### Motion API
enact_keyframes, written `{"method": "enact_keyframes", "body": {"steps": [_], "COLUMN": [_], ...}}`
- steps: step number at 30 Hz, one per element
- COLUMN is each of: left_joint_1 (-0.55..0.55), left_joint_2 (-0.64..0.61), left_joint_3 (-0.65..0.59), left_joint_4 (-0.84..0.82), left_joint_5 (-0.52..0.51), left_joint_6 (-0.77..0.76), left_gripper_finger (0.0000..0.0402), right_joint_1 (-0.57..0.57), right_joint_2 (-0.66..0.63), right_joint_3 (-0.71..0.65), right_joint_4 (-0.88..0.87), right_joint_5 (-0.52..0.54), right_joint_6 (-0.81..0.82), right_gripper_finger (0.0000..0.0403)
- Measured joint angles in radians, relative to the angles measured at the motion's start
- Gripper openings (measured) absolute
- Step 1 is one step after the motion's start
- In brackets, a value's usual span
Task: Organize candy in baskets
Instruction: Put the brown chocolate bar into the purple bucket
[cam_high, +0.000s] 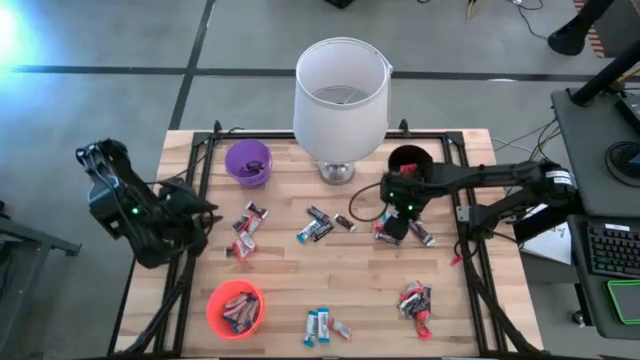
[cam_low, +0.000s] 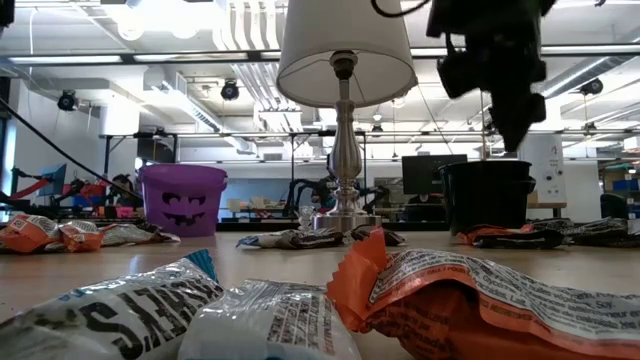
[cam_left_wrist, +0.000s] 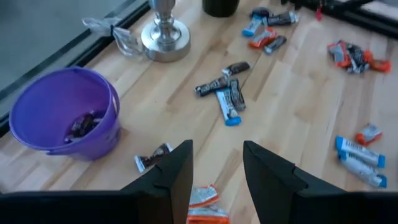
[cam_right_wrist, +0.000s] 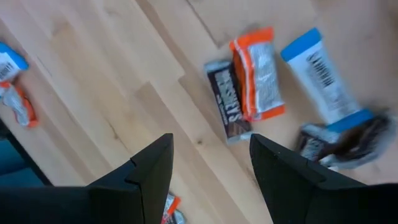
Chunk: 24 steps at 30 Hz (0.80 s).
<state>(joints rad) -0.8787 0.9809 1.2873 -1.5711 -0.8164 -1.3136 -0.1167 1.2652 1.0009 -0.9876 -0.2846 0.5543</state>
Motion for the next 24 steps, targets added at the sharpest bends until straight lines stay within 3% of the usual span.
{"method": "enact_keyframes", "body": {"steps": [6,13,24], "left_joint_1": [0.000,0.000,0.002], "left_joint_2": [-0.025,-0.036,-0.041], "left_joint_3": [0.000,0.000,0.000], "left_joint_4": [0.000,0.000,0.000], "left_joint_5": [-0.013,-0.013,-0.014], "left_joint_6": [0.023,0.039,0.017], "left_gripper_finger": [0.0123,0.0123,0.0123], "right_joint_1": [0.054,0.094,0.115], "right_joint_2": [0.000,0.000,0.003], "right_joint_3": [-0.125,-0.225,-0.261], "right_joint_4": [0.084,0.185,0.243], "right_joint_5": [-0.003,0.067,0.105], "right_joint_6": [0.069,0.123,0.023], "right_gripper_finger": [0.0203,0.0203,0.0203]}}
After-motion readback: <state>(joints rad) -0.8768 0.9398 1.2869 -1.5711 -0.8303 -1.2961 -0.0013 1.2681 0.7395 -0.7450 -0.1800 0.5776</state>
